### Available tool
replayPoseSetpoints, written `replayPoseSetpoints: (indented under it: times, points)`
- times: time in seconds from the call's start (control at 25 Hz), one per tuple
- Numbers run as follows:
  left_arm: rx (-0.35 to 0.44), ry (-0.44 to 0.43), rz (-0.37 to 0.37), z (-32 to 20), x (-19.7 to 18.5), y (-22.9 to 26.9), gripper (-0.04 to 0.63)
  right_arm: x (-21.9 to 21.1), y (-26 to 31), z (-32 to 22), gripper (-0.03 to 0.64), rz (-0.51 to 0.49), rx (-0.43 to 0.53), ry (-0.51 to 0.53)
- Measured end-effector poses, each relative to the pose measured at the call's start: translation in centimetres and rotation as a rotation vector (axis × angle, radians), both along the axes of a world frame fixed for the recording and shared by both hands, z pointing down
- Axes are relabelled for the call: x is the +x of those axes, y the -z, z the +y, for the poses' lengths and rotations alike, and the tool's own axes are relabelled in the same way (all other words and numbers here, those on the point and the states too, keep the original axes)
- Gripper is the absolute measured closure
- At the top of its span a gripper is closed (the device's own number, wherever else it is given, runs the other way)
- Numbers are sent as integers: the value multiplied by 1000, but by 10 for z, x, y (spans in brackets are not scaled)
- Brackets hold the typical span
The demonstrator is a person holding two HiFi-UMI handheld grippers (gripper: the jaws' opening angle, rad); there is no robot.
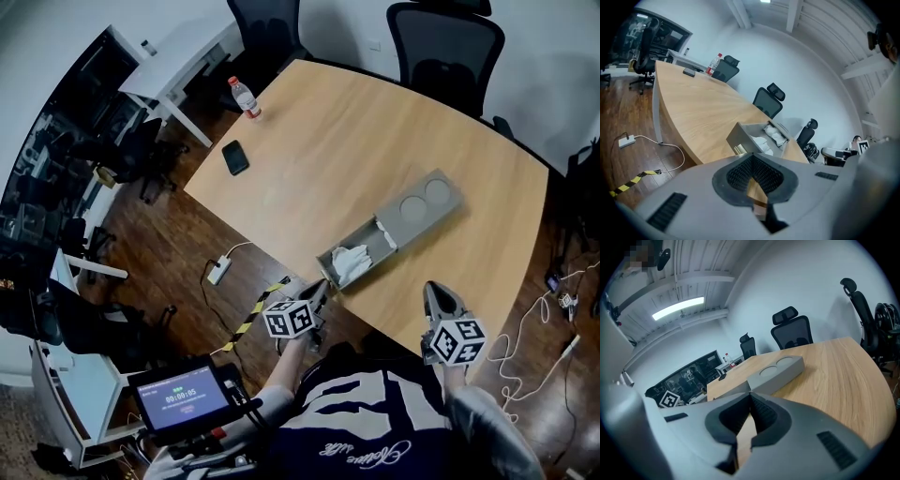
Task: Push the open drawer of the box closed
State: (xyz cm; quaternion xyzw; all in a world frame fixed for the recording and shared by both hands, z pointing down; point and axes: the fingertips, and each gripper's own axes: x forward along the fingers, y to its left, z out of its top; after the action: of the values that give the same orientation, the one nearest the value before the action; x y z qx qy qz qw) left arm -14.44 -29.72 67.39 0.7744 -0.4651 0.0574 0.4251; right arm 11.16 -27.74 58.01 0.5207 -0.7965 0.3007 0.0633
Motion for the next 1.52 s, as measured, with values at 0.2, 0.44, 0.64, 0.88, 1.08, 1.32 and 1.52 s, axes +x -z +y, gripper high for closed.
replayPoseSetpoints:
  times: [0.2,0.44,0.64,0.88,1.08,1.32,1.52]
  points:
    - [-15,28,6,-19,-6,-3,594,9,-11,-17,618,-11,-22,-5]
    - [-33,13,-16,-41,11,-3,595,23,-26,-35,618,-28,-54,-17]
    - [-80,29,-48,-52,5,-4,595,35,-34,-40,618,-47,-74,-51]
    - [-72,-59,-4,-70,42,5,595,58,-48,-36,618,-51,-112,-118]
    - [-25,-151,71,-97,90,11,595,72,-51,-30,618,-57,-124,-166]
    - [-21,-247,82,-115,135,5,595,90,-51,-26,618,-51,-120,-222]
    - [-13,-276,85,-125,152,8,594,100,-48,-14,618,-40,-118,-265]
